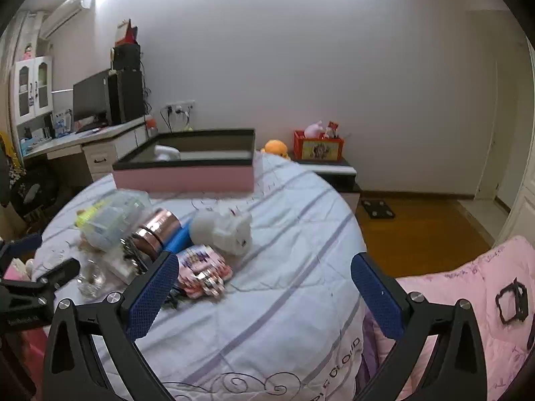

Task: Organize rigid objects
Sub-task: 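Grasp the clear glass bottle with left tool while right tool grasps the white toy figure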

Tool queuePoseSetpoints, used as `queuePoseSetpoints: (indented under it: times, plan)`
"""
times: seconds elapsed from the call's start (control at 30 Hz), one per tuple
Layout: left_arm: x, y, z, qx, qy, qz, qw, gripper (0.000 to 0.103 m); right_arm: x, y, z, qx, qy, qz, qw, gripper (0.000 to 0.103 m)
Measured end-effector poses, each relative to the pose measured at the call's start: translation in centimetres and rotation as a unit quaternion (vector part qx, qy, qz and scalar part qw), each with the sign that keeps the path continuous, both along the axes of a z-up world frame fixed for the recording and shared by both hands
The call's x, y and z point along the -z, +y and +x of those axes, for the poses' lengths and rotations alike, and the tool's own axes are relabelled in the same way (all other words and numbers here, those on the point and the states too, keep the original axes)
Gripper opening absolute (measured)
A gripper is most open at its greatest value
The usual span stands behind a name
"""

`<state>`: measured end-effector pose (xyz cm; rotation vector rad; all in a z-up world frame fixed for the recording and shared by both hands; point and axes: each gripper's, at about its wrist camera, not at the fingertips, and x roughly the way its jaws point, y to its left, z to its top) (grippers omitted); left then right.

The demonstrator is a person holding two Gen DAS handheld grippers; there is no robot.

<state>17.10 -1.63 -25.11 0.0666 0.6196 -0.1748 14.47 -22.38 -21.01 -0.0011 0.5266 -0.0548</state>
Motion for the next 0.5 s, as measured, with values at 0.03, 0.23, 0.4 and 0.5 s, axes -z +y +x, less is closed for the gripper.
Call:
queuePoseSetpoints:
  times: [0.03,0.23,0.4,0.5]
  plan:
    - [0.4,-0.3,0.4,0.002,0.011,-0.004,0.9999,0.103,0.3,-0.2,0.2,0.001,0.003,0.002,1.0,0.103]
    - [1.3,-1.1,2.3,0.006,0.038,-0.004,0.9992,0.097,2.2,-0.7,1.4,0.004,0.032,0.014,0.999,0.103]
    - [1.2,-0.1,2.4,0.035,0.056,-0.039,0.997,0.061,3.1,-0.6,2.2,0.0,0.05,0.017,0.999,0.103]
    - [0.8,0.3,1.6,0.037,0.05,-0.026,0.9977,0.061,3.3,-0.5,2.8,-0.003,0.056,0.025,0.998,0.103]
